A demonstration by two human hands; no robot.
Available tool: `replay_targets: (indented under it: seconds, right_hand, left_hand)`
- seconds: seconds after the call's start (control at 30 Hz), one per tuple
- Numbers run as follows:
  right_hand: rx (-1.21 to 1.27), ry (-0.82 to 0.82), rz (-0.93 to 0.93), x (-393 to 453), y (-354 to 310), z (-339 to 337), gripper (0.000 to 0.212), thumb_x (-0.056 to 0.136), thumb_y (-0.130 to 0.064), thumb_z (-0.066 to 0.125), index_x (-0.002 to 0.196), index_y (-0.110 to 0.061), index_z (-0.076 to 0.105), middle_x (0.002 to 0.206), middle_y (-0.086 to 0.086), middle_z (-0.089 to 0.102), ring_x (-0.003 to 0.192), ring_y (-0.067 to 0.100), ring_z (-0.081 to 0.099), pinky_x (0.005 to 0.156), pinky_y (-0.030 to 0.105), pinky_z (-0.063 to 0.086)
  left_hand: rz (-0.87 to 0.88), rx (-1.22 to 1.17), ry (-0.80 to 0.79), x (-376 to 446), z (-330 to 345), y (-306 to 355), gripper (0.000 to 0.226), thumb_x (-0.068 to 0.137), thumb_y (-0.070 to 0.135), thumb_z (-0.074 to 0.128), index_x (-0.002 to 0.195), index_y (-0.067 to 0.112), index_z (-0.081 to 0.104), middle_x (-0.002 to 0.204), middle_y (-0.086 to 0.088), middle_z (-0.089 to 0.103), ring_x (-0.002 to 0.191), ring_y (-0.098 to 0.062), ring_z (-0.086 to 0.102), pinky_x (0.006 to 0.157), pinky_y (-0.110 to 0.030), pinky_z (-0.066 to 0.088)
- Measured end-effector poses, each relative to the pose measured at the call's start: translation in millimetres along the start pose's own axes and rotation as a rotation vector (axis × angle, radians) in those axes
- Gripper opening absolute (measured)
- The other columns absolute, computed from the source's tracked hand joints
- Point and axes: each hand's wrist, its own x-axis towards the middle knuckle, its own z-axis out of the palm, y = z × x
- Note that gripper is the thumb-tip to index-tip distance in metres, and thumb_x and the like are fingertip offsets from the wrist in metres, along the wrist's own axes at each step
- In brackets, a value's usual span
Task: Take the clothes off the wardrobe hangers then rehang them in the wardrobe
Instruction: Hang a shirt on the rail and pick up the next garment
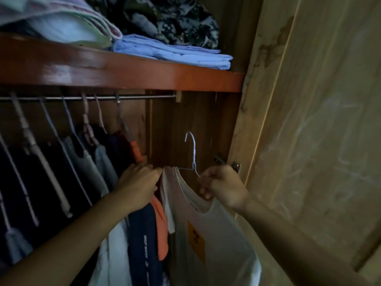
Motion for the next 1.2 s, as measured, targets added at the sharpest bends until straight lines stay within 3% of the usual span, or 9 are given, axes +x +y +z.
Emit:
replay_targets:
  seconds: [0.13, 0.23, 0.33, 0.47, 0.6, 0.73, 0.97, 1.2]
  right_hand:
    - [-0.207, 0.051, -0.097, 33, -9, 18, 0.027, 0.093, -0.012, 0.057, 0.07, -0.021, 0.068, 0.062, -0.001, 0.069, 0.057, 0.01, 0.067, 0.059, 0.031, 0.058]
    - [-0.316, 0.095, -0.148, 54, -26, 31, 0.016, 0.09, -0.018, 0.058, 0.086, -0.02, 0.074, 0.082, 0.002, 0.072, 0.075, 0.018, 0.069, 0.066, 0.031, 0.058]
    - [-0.294, 0.121, -0.167, 73, -46, 46, 0.017, 0.088, -0.022, 0.06, 0.097, -0.015, 0.072, 0.094, 0.009, 0.071, 0.087, 0.027, 0.069, 0.075, 0.041, 0.06]
    - [-0.24, 0.153, -0.207, 100, -75, 68, 0.028, 0.085, -0.03, 0.061, 0.103, -0.01, 0.071, 0.102, 0.012, 0.07, 0.096, 0.033, 0.068, 0.083, 0.044, 0.058]
    - [-0.133, 0.222, -0.208, 123, -100, 85, 0.031, 0.082, -0.032, 0.061, 0.1, -0.007, 0.064, 0.106, 0.015, 0.067, 0.096, 0.036, 0.066, 0.08, 0.039, 0.057]
    - [-0.066, 0.243, -0.212, 141, -117, 97, 0.032, 0.08, -0.033, 0.061, 0.099, -0.008, 0.068, 0.1, 0.012, 0.07, 0.091, 0.033, 0.068, 0.077, 0.042, 0.059]
    - [-0.043, 0.139, -0.236, 174, -132, 113, 0.034, 0.087, -0.031, 0.056, 0.106, -0.007, 0.07, 0.11, 0.014, 0.071, 0.104, 0.032, 0.067, 0.09, 0.043, 0.056]
    - [-0.033, 0.028, -0.132, 190, -116, 128, 0.033, 0.087, -0.028, 0.06, 0.106, -0.004, 0.072, 0.109, 0.017, 0.072, 0.103, 0.032, 0.069, 0.091, 0.043, 0.057]
  left_hand:
    - [-0.015, -0.072, 0.031, -10, 5, -5, 0.013, 0.095, 0.023, 0.058, 0.108, 0.024, 0.057, 0.109, 0.006, 0.057, 0.109, -0.015, 0.055, 0.085, -0.026, 0.041]
    - [-0.04, -0.09, 0.068, -14, 5, -4, 0.014, 0.095, 0.025, 0.058, 0.109, 0.024, 0.059, 0.107, 0.007, 0.059, 0.107, -0.015, 0.057, 0.083, -0.026, 0.043]
    - [-0.058, -0.093, 0.076, -15, 7, -7, 0.023, 0.093, 0.032, 0.061, 0.115, 0.024, 0.06, 0.115, 0.002, 0.06, 0.111, -0.017, 0.056, 0.091, -0.032, 0.045]
    - [-0.074, -0.134, 0.141, -15, 15, -11, 0.019, 0.093, 0.033, 0.06, 0.108, 0.021, 0.062, 0.106, 0.002, 0.06, 0.104, -0.017, 0.055, 0.08, -0.031, 0.044]
    - [-0.152, -0.163, 0.249, -11, 16, -13, 0.016, 0.093, 0.032, 0.061, 0.102, 0.02, 0.063, 0.099, 0.0, 0.063, 0.096, -0.02, 0.059, 0.067, -0.028, 0.038]
    - [-0.215, -0.19, 0.294, -8, 13, -13, 0.015, 0.093, 0.032, 0.06, 0.102, 0.021, 0.063, 0.094, 0.0, 0.063, 0.09, -0.02, 0.06, 0.062, -0.027, 0.036]
    - [-0.274, -0.181, 0.263, -4, 6, -20, 0.015, 0.096, 0.026, 0.053, 0.105, 0.023, 0.065, 0.098, -0.002, 0.065, 0.093, -0.022, 0.062, 0.07, -0.034, 0.051]
    - [-0.272, -0.221, 0.202, -2, -1, -23, 0.015, 0.096, 0.03, 0.054, 0.105, 0.028, 0.066, 0.098, 0.004, 0.067, 0.092, -0.016, 0.063, 0.072, -0.032, 0.051]
